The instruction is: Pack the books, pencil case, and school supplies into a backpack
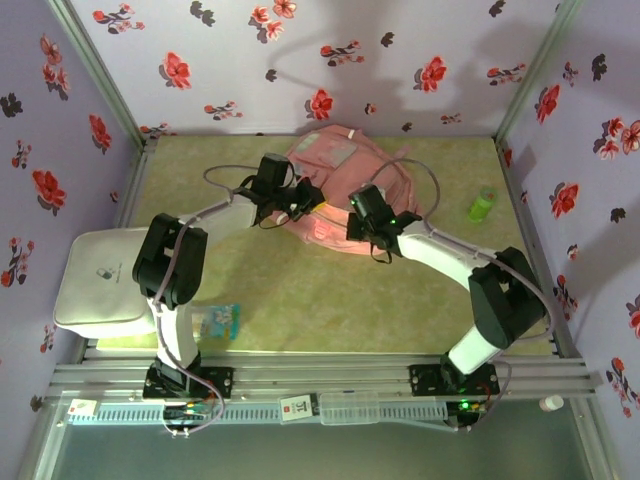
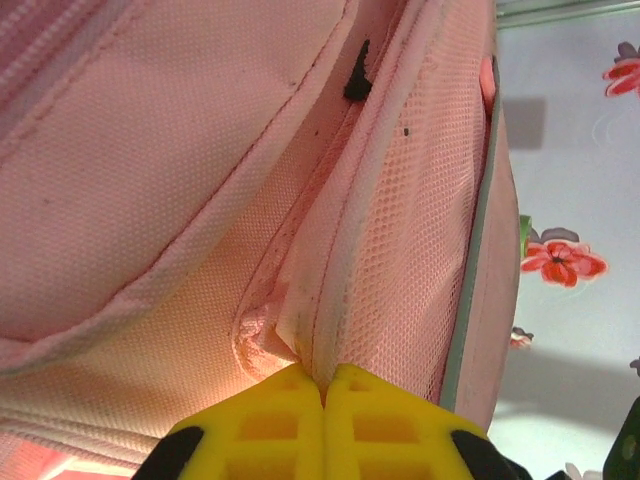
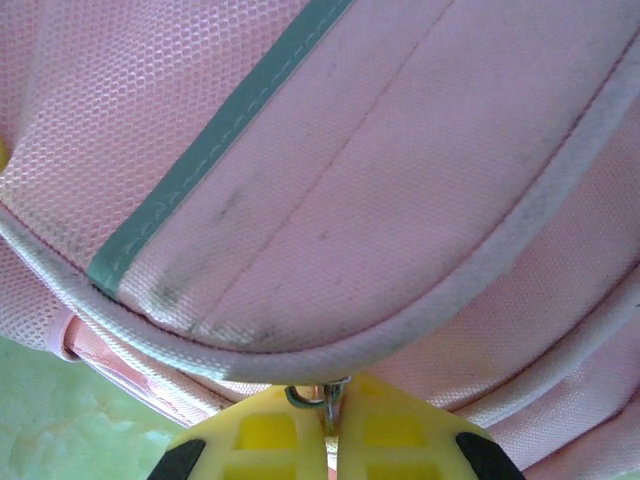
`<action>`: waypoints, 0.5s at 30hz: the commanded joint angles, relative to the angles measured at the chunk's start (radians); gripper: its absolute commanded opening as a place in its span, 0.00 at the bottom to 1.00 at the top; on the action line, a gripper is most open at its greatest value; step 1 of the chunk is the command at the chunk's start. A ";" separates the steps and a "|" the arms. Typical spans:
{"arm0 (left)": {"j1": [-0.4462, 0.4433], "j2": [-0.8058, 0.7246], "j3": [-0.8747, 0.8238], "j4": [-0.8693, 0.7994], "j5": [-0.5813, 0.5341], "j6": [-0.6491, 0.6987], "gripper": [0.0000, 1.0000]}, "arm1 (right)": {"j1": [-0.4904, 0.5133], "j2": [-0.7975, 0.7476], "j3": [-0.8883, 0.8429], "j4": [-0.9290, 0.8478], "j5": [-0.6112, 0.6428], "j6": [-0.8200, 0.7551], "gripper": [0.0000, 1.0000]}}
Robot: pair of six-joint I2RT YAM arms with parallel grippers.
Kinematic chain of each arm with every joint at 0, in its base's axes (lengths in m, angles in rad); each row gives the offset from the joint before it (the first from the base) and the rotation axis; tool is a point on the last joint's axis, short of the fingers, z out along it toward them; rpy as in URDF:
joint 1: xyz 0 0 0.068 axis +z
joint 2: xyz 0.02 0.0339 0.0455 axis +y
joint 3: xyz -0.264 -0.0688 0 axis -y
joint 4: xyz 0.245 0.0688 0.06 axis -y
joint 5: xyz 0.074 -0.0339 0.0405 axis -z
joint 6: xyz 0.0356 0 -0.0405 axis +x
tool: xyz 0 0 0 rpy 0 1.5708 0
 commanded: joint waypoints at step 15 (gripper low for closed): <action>0.049 0.020 0.068 -0.096 -0.023 0.124 0.00 | -0.117 -0.063 0.033 -0.295 0.108 -0.104 0.19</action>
